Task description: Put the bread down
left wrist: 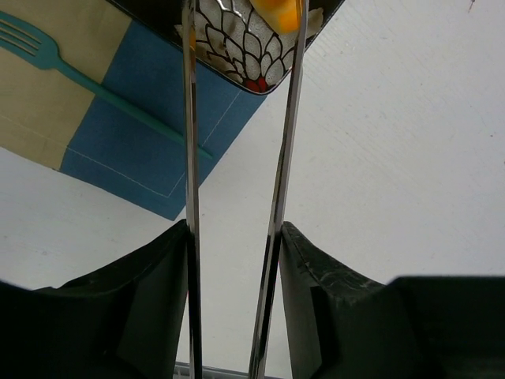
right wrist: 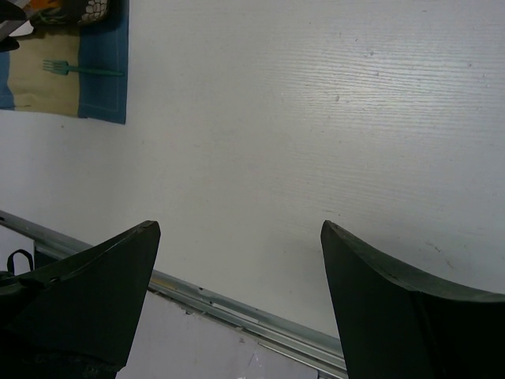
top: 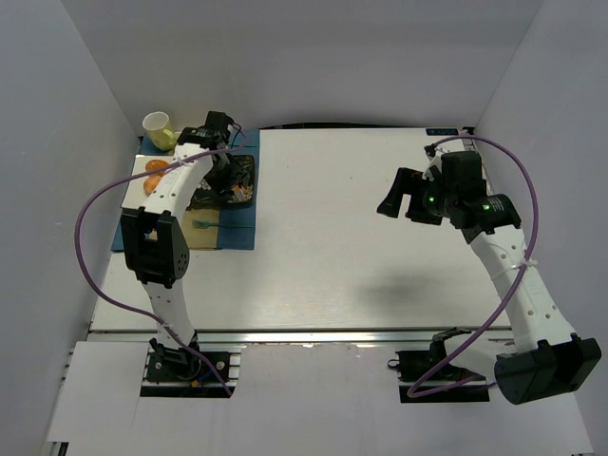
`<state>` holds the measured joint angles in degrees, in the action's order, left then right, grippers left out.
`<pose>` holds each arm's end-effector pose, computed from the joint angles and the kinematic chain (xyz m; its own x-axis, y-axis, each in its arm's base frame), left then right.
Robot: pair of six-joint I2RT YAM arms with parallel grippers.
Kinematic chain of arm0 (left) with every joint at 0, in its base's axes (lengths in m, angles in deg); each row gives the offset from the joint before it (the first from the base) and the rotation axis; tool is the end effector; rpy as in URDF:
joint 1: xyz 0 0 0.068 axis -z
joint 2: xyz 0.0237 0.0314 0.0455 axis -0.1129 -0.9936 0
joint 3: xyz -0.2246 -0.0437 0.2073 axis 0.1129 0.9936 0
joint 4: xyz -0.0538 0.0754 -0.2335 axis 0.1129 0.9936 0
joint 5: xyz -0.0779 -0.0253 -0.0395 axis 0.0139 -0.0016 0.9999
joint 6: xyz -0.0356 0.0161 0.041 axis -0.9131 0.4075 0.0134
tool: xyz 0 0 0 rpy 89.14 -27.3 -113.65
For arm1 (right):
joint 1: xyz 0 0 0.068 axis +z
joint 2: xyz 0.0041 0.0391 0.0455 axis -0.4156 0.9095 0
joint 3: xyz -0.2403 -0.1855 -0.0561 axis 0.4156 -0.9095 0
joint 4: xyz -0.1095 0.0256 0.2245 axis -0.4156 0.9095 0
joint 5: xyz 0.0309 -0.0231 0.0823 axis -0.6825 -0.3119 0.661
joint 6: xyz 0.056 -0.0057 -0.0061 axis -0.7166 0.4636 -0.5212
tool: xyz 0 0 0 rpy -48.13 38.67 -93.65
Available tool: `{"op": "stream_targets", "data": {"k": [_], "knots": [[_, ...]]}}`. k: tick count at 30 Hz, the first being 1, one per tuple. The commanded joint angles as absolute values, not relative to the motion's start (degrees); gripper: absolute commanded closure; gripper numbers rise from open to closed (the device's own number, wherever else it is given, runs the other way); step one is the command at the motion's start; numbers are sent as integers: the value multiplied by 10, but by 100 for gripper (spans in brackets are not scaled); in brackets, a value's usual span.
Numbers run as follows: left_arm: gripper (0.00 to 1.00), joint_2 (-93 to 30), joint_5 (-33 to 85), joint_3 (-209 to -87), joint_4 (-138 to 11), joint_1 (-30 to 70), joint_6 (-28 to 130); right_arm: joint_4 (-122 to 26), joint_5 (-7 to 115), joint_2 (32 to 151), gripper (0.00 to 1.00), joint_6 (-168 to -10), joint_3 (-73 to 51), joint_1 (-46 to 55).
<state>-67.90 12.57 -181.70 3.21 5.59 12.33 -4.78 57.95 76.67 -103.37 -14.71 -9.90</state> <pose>0.3988 -0.0817 0.3245 -0.7227 -0.6327 -0.2781 -0.5972 0.7742 -0.2097 0.2037 0.0617 0.4025 -0.7016 0.1821 -0.6889 -0.1628 0.9003 0.4037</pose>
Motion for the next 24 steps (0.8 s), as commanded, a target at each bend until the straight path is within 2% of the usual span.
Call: {"op": "stream_targets", "data": {"k": [1, 7, 20, 24], "knots": [[42, -635, 109, -1847, 45, 53, 121, -46, 582, 755, 11, -1033, -135, -98], [36, -631, 108, -1871, 52, 52, 120, -47, 585, 752, 11, -1034, -136, -97], [35, -596, 66, -1878, 85, 51, 105, -50, 592, 745, 10, -1035, -145, -98], [36, -531, 40, -1831, 109, 51, 67, -49, 595, 744, 11, -1027, -143, -98]]}}
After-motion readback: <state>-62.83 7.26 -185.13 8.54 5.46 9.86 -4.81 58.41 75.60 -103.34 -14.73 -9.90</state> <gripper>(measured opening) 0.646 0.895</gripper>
